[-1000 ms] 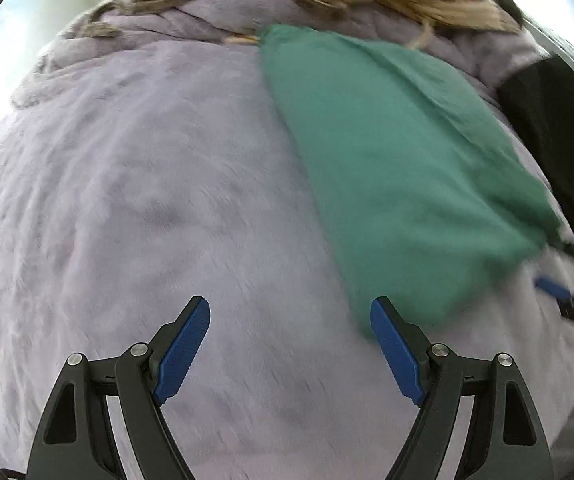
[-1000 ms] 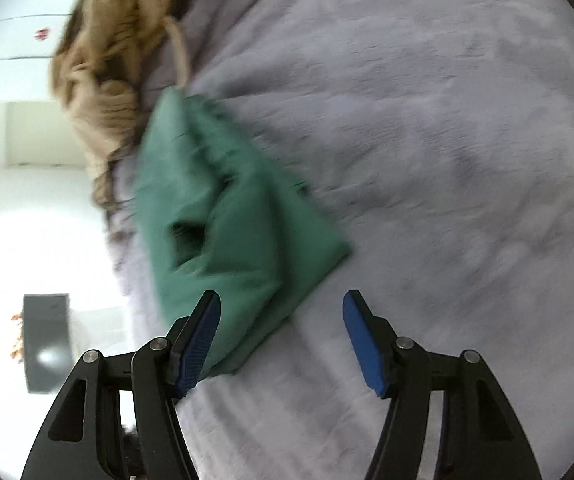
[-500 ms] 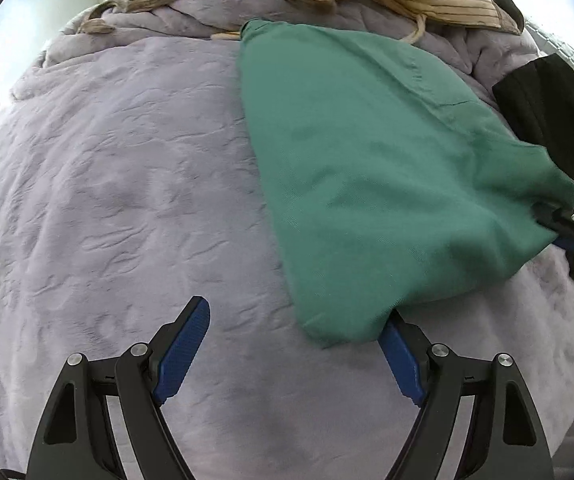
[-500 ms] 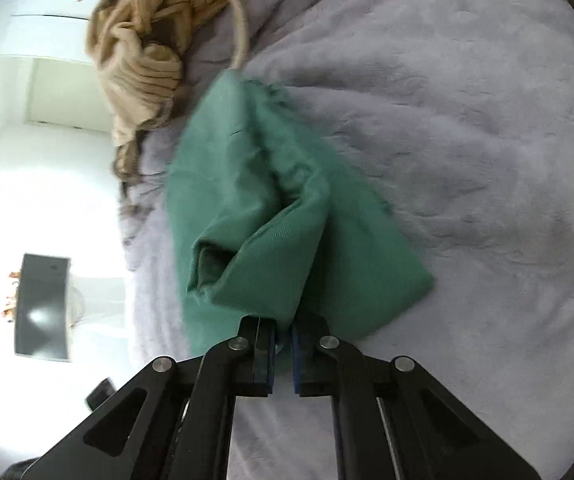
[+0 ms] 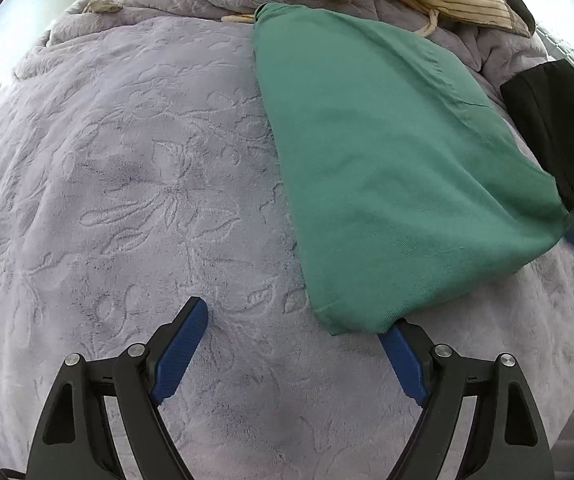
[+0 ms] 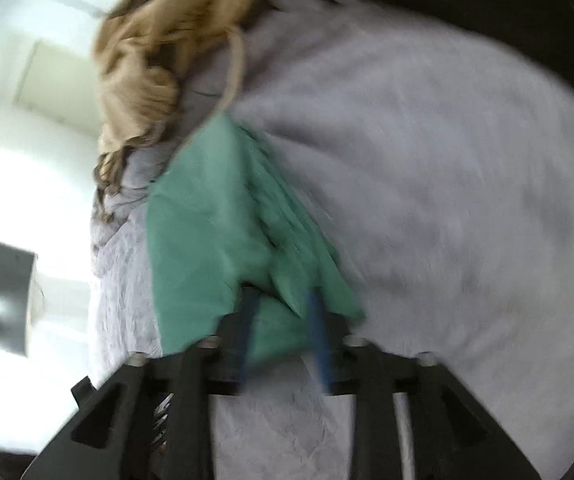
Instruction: Fold large clothes
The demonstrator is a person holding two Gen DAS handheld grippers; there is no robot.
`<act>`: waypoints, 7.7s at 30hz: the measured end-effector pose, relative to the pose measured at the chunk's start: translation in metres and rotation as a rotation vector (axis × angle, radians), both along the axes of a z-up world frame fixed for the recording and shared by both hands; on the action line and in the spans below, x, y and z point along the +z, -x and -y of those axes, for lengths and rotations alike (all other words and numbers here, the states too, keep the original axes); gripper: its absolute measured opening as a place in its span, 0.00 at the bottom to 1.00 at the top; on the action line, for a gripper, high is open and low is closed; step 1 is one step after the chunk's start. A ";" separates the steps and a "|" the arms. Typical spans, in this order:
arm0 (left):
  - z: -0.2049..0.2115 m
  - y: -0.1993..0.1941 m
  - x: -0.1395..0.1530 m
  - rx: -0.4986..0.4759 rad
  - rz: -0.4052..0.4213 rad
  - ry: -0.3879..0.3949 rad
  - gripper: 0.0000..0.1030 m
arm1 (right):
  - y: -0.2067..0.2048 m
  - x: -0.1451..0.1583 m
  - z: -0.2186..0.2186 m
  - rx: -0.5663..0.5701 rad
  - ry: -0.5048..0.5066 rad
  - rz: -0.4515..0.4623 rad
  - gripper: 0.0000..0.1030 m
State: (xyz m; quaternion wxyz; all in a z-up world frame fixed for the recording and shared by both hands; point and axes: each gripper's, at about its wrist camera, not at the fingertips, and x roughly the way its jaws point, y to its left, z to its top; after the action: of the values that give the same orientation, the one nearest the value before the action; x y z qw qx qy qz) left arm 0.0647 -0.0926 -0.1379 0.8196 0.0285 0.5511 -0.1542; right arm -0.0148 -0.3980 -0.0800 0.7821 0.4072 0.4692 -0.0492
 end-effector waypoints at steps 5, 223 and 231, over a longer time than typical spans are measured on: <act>-0.002 0.000 -0.002 0.017 -0.011 0.012 0.83 | -0.075 -0.015 0.001 0.120 -0.019 -0.015 0.63; -0.111 0.016 0.055 -0.114 -0.347 0.340 0.46 | -0.086 -0.091 -0.189 0.335 -0.813 -0.063 0.24; -0.158 0.053 0.022 -0.091 -0.350 0.230 0.61 | -0.087 -0.110 -0.191 0.303 -0.497 -0.246 0.47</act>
State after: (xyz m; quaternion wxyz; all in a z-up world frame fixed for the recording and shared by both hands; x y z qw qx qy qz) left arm 0.0113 0.0656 -0.1162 0.7013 -0.0679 0.6620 -0.2555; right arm 0.0725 -0.2073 -0.1896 0.5945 0.5022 0.6133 0.1348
